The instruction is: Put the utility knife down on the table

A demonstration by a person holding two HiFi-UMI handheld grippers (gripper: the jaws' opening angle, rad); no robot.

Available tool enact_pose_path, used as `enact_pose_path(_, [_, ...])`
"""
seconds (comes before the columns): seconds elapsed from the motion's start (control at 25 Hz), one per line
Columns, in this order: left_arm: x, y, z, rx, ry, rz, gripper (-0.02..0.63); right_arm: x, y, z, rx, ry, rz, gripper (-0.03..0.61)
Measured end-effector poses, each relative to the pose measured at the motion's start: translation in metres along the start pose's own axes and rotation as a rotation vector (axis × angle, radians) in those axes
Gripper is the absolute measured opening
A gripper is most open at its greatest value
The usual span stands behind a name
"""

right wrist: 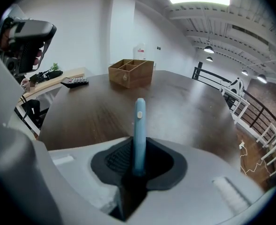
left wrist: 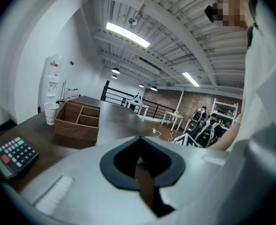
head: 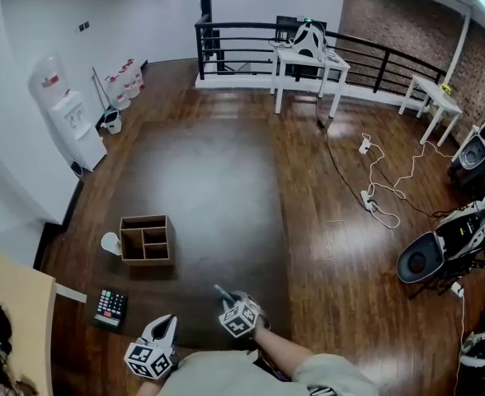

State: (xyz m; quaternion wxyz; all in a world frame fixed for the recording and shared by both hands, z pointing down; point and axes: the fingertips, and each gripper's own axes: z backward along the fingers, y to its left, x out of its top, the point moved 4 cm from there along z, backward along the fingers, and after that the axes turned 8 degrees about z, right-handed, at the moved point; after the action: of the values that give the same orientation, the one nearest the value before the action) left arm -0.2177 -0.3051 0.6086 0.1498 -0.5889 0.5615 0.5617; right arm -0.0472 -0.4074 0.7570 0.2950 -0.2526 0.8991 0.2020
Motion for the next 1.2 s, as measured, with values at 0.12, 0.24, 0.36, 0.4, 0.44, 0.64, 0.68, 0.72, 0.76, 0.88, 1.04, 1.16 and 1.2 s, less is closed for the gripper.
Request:
enact_pose_path(0.12, [-0.002,0.002,0.001,-0.006,-0.002,0.017,0.002,-0.001,-0.002,-0.001,-0.012,0.008,-0.005,0.077])
enact_pose_path(0.24, [-0.005,-0.001,0.002,-0.018,0.000,0.034,0.002,-0.002,-0.004,0.003,0.005,0.021,-0.036,0.081])
enact_pose_path(0.36, [-0.009,-0.005,0.003,-0.045,-0.007,0.044,0.002,-0.002,-0.011,0.014,-0.011,0.019,-0.054,0.129])
enact_pose_path(0.4, [-0.011,-0.007,0.006,-0.054,-0.013,0.050,0.002,-0.002,-0.013,0.020,-0.031,0.014,-0.061,0.137])
enact_pose_path(0.44, [-0.014,-0.009,0.011,-0.064,-0.020,0.054,0.002,-0.003,-0.016,0.028,-0.057,0.007,-0.070,0.141])
enact_pose_path(0.64, [-0.033,-0.010,0.055,-0.084,-0.063,0.067,0.002,0.003,-0.009,0.089,-0.216,-0.076,-0.148,0.141])
enact_pose_path(0.68, [-0.038,-0.010,0.065,-0.087,-0.071,0.071,0.002,0.005,0.000,0.105,-0.233,-0.111,-0.175,0.141])
enact_pose_path(0.72, [-0.043,-0.012,0.076,-0.093,-0.079,0.072,0.002,0.007,0.012,0.120,-0.245,-0.147,-0.203,0.141])
enact_pose_path(0.76, [-0.049,-0.014,0.087,-0.102,-0.088,0.071,0.002,0.008,0.026,0.135,-0.254,-0.181,-0.229,0.141])
enact_pose_path(0.88, [-0.066,-0.030,0.123,-0.140,-0.104,0.065,0.002,0.003,0.073,0.182,-0.283,-0.258,-0.290,0.094])
enact_pose_path(1.04, [-0.089,-0.056,0.172,-0.200,-0.086,0.048,0.002,-0.003,0.142,0.236,-0.264,-0.294,-0.324,0.016])
enact_pose_path(1.16, [-0.105,-0.077,0.202,-0.235,-0.077,0.038,0.002,-0.008,0.186,0.269,-0.223,-0.312,-0.295,0.003])
enact_pose_path(1.2, [-0.109,-0.085,0.209,-0.243,-0.080,0.032,0.002,-0.011,0.196,0.280,-0.217,-0.321,-0.286,0.003])
